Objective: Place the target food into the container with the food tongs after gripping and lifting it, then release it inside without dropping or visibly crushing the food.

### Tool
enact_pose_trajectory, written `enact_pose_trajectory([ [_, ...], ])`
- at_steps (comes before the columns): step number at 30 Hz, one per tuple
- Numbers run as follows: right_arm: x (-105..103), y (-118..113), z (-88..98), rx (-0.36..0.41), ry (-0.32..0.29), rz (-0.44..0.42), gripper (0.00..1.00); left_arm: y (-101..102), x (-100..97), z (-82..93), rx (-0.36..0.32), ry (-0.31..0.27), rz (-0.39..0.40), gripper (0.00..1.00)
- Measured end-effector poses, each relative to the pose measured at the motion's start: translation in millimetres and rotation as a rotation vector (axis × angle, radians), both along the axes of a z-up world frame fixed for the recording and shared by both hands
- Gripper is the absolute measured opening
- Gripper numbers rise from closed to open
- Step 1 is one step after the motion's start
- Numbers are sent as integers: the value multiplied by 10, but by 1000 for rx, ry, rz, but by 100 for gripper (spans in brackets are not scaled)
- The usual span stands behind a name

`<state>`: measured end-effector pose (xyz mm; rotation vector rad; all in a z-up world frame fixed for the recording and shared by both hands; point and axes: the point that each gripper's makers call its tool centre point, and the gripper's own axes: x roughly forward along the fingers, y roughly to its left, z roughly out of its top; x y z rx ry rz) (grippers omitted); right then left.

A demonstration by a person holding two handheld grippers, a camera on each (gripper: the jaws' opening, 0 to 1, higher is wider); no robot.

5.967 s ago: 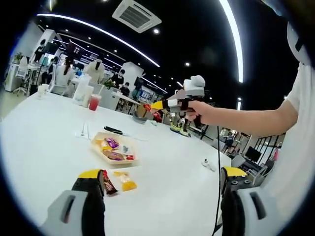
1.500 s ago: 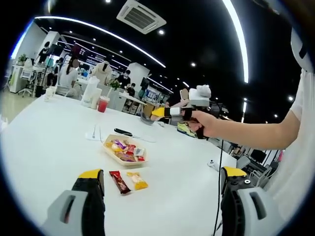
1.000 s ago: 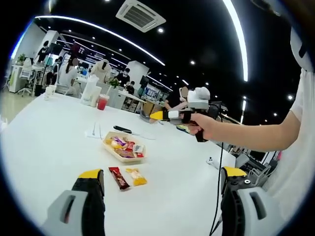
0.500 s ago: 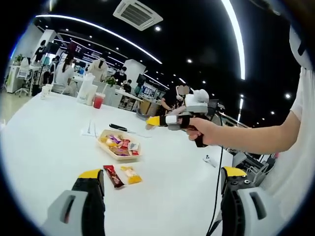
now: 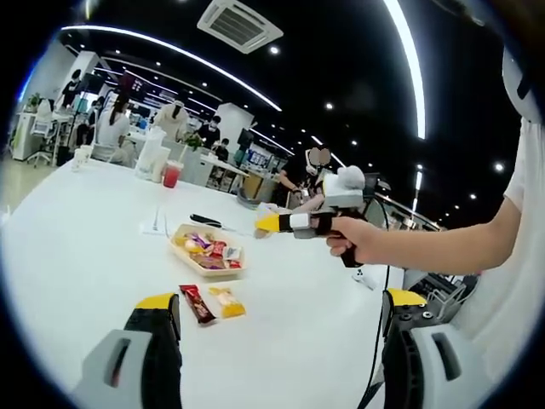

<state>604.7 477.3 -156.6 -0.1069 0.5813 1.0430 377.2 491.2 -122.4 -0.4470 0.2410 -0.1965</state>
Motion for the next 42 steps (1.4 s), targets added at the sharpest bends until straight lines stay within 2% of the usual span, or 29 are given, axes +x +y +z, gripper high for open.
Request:
enact_pose_trajectory([
  [13, -71, 23, -99, -24, 1, 12, 29, 7, -49, -36, -7, 0, 2, 99],
  [25, -206, 43, -292, -56, 17, 25, 29, 59, -126, -85, -14, 5, 17, 99],
  [34, -273, 23, -328, -68, 14, 4, 28, 104, -174, -108, -12, 12, 23, 99],
  [42, -344, 43, -537, -79, 35, -30, 28, 152, -205, -159, -18, 21, 33, 99],
])
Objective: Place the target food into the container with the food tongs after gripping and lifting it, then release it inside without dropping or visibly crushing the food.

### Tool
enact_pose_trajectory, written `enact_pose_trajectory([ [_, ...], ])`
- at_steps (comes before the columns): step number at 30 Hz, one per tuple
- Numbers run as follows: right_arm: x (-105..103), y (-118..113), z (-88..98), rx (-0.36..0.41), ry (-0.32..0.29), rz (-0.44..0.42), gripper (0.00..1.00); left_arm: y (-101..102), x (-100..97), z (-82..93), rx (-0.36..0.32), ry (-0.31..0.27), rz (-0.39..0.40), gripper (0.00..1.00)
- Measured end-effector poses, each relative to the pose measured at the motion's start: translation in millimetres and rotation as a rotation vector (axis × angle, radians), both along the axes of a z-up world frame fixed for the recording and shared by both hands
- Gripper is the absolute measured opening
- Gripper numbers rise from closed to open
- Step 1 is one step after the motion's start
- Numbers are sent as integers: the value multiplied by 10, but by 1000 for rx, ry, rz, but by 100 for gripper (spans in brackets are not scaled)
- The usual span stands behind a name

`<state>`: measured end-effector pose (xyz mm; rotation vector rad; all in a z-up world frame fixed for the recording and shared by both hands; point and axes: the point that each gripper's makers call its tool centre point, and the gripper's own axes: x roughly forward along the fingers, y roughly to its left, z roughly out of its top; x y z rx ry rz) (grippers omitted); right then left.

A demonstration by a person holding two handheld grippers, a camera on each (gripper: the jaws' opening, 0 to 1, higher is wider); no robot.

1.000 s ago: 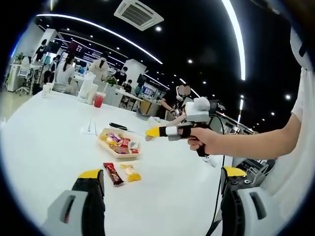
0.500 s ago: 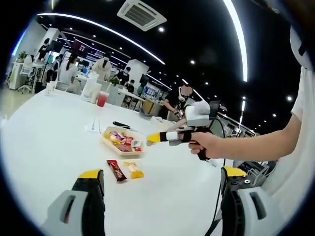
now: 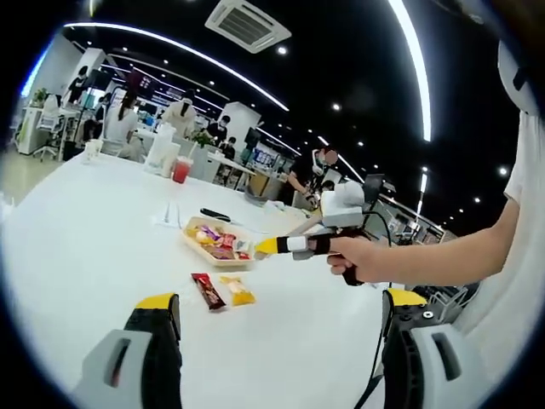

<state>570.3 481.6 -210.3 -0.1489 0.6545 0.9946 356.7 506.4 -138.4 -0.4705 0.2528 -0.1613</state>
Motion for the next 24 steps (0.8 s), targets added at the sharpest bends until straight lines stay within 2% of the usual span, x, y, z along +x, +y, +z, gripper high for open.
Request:
enact_pose_trajectory([
  [6, -105, -16, -83, -11, 9, -22, 28, -91, 41, -36, -20, 3, -10, 99],
  [17, -51, -74, -146, -22, -12, -58, 28, -145, 97, -20, -33, -11, -20, 99],
  [24, -30, -204, -185, -32, -27, -121, 28, -152, 105, -60, -44, -10, -11, 99],
])
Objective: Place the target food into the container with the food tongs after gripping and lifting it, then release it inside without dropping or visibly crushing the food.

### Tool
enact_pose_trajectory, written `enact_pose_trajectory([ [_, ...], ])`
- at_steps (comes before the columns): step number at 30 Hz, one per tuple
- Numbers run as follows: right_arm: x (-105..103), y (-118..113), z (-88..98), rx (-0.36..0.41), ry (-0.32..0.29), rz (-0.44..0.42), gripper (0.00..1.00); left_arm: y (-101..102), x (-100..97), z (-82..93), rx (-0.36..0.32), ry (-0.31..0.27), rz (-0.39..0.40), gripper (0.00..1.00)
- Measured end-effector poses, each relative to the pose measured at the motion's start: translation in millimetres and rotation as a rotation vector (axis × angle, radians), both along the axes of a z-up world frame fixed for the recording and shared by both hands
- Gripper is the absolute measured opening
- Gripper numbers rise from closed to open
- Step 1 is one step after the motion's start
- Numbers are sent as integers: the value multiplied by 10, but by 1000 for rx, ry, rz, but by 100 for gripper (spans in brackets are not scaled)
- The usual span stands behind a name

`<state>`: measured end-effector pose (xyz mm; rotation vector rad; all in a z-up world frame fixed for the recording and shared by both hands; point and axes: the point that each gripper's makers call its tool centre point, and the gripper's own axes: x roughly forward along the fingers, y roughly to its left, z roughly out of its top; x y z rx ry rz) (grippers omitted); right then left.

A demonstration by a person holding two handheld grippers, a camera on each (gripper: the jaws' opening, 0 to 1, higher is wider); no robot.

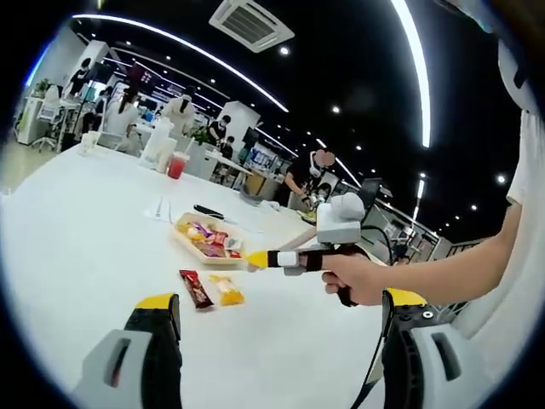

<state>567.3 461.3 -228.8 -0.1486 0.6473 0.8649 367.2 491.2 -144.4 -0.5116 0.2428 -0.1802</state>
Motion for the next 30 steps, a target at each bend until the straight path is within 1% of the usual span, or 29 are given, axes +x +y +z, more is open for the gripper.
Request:
enact_pose_trajectory([
  [2, -32, -38, -19, 2, 9, -29, 28, -17, 0, -23, -2, 1, 0, 99],
  [6, -139, -14, -101, -11, 8, -28, 28, -61, 7, -28, -9, -2, -6, 99],
  [7, -196, -2, -106, -10, 10, -29, 28, -64, 7, -28, -8, -2, -6, 99],
  [12, -282, 43, -195, -19, 0, -40, 29, -33, -29, -19, -8, -5, 9, 99],
  [14, -306, 52, -193, -23, -2, -44, 29, -17, -52, -24, -7, -2, 14, 99],
  [18, -315, 70, -218, -22, -1, -57, 29, -7, -80, -37, -4, 3, 15, 99],
  [20, -313, 88, -225, -28, -21, -55, 29, -10, -88, -44, -1, 9, 12, 99],
  [22, -297, 102, -241, -25, -26, -65, 29, -12, -94, -30, -1, 7, 9, 99],
  [30, -251, 110, -290, -23, -28, -115, 29, -6, -107, -18, 5, 16, -4, 99],
])
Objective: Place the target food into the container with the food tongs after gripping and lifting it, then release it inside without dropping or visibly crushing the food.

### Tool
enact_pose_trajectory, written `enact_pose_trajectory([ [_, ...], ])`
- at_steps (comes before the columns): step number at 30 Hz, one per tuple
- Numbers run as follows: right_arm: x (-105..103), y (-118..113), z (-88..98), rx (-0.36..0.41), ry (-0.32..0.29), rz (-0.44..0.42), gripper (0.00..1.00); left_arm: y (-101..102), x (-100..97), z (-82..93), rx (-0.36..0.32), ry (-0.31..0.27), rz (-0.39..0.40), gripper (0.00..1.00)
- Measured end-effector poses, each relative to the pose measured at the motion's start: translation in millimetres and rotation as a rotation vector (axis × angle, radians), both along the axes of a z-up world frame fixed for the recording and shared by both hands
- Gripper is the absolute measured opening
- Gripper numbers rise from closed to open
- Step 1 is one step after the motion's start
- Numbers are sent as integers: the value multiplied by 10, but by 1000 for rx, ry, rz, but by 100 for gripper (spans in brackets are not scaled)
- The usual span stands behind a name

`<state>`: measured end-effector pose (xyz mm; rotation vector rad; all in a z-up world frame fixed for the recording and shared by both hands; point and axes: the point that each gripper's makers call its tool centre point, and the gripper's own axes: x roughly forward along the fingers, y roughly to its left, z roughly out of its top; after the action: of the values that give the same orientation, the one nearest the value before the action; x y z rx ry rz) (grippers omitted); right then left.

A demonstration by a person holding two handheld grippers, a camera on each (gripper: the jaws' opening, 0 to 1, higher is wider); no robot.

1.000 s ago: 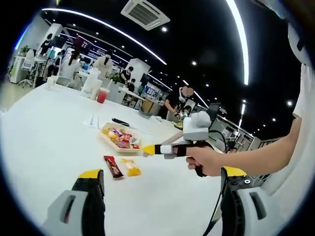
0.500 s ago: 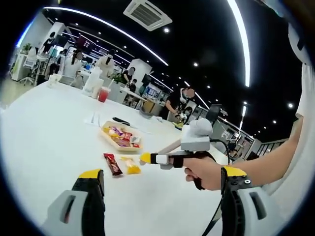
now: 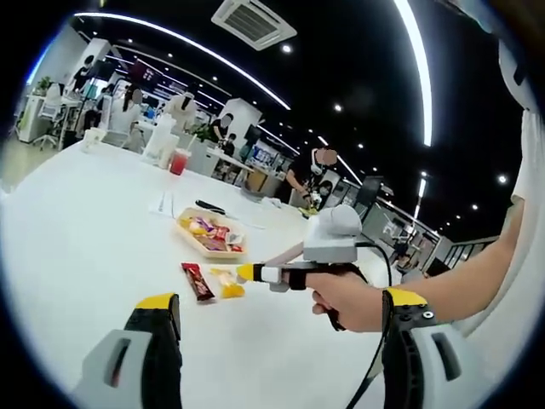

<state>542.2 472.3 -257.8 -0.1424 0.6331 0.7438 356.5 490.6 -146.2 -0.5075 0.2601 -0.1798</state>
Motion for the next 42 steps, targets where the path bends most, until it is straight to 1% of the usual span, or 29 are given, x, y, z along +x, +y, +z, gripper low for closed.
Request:
enact_pose_trajectory([
  [3, -19, 37, -3, 6, 2, 0, 29, 14, -7, -7, 5, 6, -2, 99],
  [5, -19, 82, 60, 29, -27, 6, 29, 30, -13, -16, 10, 13, -2, 99],
  [6, -22, 91, 65, 30, -26, 5, 29, 35, -15, -18, 11, 14, -2, 99],
  [10, 11, 117, 43, 20, -32, -3, 29, 47, -10, -39, 12, 22, -3, 99],
  [15, 42, 106, 9, 23, -24, -27, 29, 39, 11, -42, 7, 24, -3, 99],
  [21, 49, 123, -27, 8, -34, -15, 29, 17, 38, -52, 10, 28, -10, 99],
  [23, 53, 152, -44, 14, -24, -10, 29, 18, 43, -49, 8, 27, -10, 99],
  [26, 89, 159, -68, -4, -41, -9, 29, 20, 40, -55, 9, 28, -10, 99],
  [30, 120, 179, -98, -16, -50, -1, 30, 24, 28, -71, 19, 35, -12, 99],
  [33, 124, 183, -134, -11, -25, -9, 30, 25, 14, -82, 21, 41, -10, 99],
  [41, 153, 225, -232, -38, -13, 4, 30, 61, 2, -88, 18, 44, 4, 99],
  [42, 152, 217, -260, -47, -1, 5, 30, 70, -2, -94, 15, 45, 8, 99],
])
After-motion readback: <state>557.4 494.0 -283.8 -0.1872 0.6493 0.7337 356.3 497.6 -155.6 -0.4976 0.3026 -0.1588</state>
